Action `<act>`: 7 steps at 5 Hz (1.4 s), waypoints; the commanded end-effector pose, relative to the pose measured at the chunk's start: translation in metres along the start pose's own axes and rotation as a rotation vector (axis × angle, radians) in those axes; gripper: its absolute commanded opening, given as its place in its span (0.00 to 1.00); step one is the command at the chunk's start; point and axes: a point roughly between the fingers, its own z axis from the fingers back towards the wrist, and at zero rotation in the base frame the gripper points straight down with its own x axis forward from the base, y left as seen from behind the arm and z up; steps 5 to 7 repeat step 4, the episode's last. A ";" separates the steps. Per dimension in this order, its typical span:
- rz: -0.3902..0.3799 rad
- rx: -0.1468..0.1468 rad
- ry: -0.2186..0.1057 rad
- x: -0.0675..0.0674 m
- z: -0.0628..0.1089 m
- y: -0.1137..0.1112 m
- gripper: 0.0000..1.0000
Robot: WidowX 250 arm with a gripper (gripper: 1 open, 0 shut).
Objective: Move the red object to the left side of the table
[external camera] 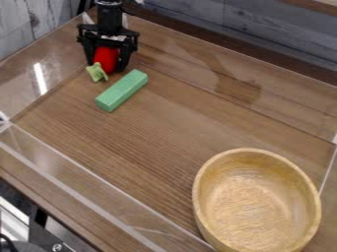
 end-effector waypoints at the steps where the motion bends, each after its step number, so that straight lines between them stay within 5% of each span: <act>1: 0.008 -0.027 -0.076 0.000 0.043 0.005 1.00; 4: 0.014 -0.129 -0.173 -0.016 0.122 0.015 1.00; 7: 0.014 -0.129 -0.173 -0.016 0.122 0.015 1.00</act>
